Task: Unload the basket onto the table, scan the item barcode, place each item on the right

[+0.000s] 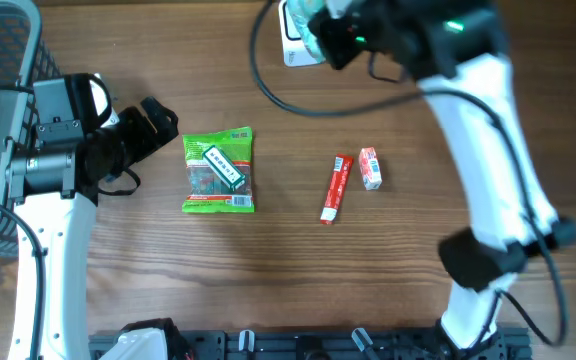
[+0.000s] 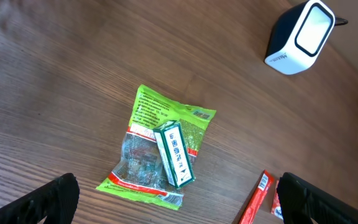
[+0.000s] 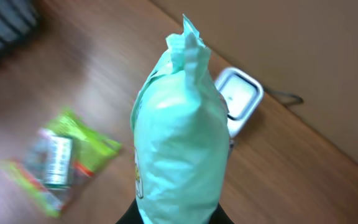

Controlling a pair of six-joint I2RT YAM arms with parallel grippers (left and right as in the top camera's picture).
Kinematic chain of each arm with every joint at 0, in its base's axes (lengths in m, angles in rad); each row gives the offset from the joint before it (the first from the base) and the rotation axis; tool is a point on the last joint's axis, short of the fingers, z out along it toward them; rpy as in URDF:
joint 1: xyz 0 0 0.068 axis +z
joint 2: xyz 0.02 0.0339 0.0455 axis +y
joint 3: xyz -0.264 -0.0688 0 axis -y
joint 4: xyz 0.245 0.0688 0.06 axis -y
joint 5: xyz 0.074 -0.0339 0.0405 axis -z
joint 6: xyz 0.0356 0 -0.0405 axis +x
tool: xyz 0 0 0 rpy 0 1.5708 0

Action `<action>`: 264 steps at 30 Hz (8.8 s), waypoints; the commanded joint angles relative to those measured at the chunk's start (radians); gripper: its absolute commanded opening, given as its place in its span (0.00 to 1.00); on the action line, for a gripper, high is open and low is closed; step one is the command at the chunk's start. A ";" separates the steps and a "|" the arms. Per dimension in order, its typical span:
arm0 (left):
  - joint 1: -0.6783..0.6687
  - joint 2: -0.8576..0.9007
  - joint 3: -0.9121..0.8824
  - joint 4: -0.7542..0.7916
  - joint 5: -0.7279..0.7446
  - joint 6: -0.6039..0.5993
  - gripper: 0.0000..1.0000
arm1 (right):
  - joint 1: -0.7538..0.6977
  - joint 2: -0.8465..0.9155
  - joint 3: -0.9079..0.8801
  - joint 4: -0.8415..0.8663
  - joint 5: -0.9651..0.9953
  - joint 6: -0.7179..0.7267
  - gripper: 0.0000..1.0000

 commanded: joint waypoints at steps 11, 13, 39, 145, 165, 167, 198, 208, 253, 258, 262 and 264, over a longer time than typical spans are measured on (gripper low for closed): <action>0.006 0.004 0.012 0.000 -0.006 0.009 1.00 | 0.095 0.291 0.014 0.428 0.488 -0.516 0.04; 0.006 0.004 0.012 0.000 -0.006 0.009 1.00 | 0.095 0.323 0.014 0.502 0.496 -0.542 0.04; 0.006 0.004 0.012 0.000 -0.006 0.009 1.00 | 0.034 0.600 0.012 0.867 0.489 -0.428 0.04; 0.006 0.004 0.012 0.000 -0.006 0.009 1.00 | -0.325 -0.010 -0.821 -0.011 -0.210 0.203 0.69; 0.006 0.004 0.012 0.000 -0.006 0.009 1.00 | -0.265 -0.010 -0.972 0.212 -0.196 0.371 0.39; 0.006 0.004 0.012 0.000 -0.006 0.009 1.00 | -0.265 -0.010 -0.972 0.243 -0.193 0.430 0.36; 0.006 0.004 0.012 0.000 -0.006 0.009 1.00 | -0.265 -0.122 -0.953 0.267 -0.053 0.527 0.25; 0.006 0.004 0.012 0.000 -0.006 0.009 1.00 | -0.250 -0.125 -0.953 0.229 0.033 0.552 0.25; 0.006 0.004 0.012 0.000 -0.006 0.009 1.00 | -0.024 -0.239 -1.096 0.422 0.006 0.683 0.49; 0.006 0.004 0.012 0.000 -0.006 0.009 1.00 | -0.024 -0.236 -1.168 0.442 -0.052 0.874 0.15; 0.006 0.004 0.012 0.000 -0.006 0.009 1.00 | -0.023 -0.235 -1.284 0.542 -0.096 0.948 0.04; 0.006 0.004 0.012 0.000 -0.006 0.009 1.00 | -0.021 -0.235 -1.342 0.610 -0.142 0.953 0.04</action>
